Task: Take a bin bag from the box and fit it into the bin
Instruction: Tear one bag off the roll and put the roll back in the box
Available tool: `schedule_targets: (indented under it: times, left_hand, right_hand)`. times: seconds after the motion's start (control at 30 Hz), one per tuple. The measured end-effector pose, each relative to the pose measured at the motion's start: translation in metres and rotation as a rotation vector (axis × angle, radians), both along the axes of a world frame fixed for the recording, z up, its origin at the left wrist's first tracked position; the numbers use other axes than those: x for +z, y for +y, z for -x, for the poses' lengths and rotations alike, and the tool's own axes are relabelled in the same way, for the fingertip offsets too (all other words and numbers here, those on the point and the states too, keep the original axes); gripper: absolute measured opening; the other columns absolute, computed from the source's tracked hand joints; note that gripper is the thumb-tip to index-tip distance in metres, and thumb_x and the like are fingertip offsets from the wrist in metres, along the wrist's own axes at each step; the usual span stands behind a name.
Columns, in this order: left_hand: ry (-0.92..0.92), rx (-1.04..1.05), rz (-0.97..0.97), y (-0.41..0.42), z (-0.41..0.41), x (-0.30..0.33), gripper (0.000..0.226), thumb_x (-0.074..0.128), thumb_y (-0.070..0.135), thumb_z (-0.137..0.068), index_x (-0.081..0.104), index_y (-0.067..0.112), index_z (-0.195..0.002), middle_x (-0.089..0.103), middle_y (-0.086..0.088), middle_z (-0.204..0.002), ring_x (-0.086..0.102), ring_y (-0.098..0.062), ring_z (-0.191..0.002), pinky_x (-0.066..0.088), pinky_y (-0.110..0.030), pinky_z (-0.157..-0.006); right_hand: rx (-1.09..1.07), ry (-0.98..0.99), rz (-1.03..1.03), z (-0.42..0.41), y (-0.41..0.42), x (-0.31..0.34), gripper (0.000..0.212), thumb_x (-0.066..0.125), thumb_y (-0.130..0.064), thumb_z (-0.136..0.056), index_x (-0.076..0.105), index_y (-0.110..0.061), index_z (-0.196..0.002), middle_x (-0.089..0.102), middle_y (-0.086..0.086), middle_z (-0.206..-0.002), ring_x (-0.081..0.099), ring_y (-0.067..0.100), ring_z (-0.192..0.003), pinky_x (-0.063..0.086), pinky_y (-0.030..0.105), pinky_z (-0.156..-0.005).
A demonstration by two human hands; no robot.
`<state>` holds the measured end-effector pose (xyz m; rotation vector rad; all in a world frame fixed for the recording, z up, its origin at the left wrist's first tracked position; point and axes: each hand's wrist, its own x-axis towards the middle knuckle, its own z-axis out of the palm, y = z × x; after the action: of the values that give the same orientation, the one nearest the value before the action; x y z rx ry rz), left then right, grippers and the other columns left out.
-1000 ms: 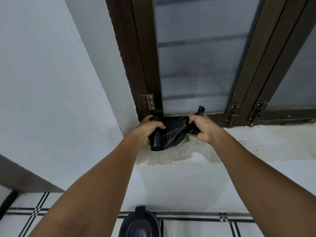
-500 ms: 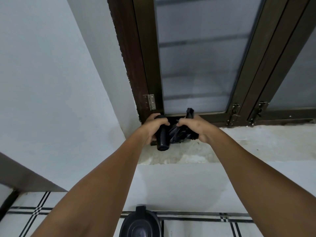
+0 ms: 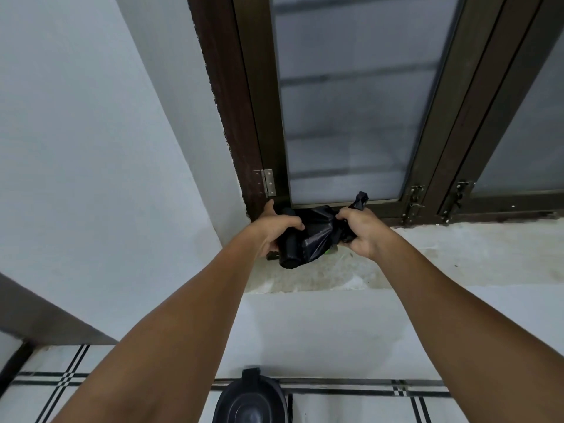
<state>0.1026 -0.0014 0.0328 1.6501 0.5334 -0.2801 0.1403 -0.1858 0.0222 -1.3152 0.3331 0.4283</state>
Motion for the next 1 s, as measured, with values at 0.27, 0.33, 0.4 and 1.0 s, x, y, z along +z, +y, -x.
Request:
schedule_targets:
  times: [0.27,0.33,0.4,1.0]
  left_hand:
    - [-0.005,0.022,-0.100,0.005,0.004,-0.005,0.111,0.082,0.010,-0.069,0.023,0.032,-0.160,0.040,-0.010,-0.156,0.054,-0.037,-0.127,0.056,-0.052,-0.100]
    - [-0.017,0.048,-0.104,0.004,0.006,-0.004,0.101,0.074,0.013,-0.071,0.029,0.033,-0.158,0.038,-0.009,-0.158,0.049,-0.036,-0.132,0.053,-0.051,-0.103]
    - [-0.017,0.078,-0.069,0.003,0.007,-0.003,0.099,0.070,0.019,-0.065,0.033,0.037,-0.155,0.038,-0.007,-0.157,0.048,-0.036,-0.133,0.051,-0.052,-0.104]
    - [-0.157,0.028,0.046,-0.007,0.005,0.003,0.069,0.063,0.015,-0.096,0.033,0.032,-0.156,0.048,0.004,-0.142,0.058,-0.019,-0.114,0.054,-0.032,-0.085]
  right_hand:
    - [0.360,-0.225,0.371,0.005,-0.010,-0.002,0.040,0.092,-0.023,-0.073,0.064,-0.010,-0.099,0.072,0.007,-0.092,0.069,0.019,-0.080,0.053,0.029,-0.062]
    - [0.466,-0.254,0.512,0.005,-0.010,-0.003,0.040,0.094,-0.026,-0.070,0.064,-0.011,-0.093,0.070,0.005,-0.091,0.067,0.016,-0.078,0.051,0.025,-0.060]
    - [0.533,-0.242,0.653,0.004,-0.009,-0.005,0.040,0.094,-0.032,-0.069,0.068,-0.011,-0.091,0.073,0.006,-0.093,0.069,0.020,-0.085,0.054,0.030,-0.070]
    - [0.249,-0.104,0.039,0.009,0.001,-0.005,0.021,0.069,-0.002,-0.091,0.070,-0.005,-0.111,0.074,0.013,-0.098,0.073,0.023,-0.079,0.056,0.029,-0.057]
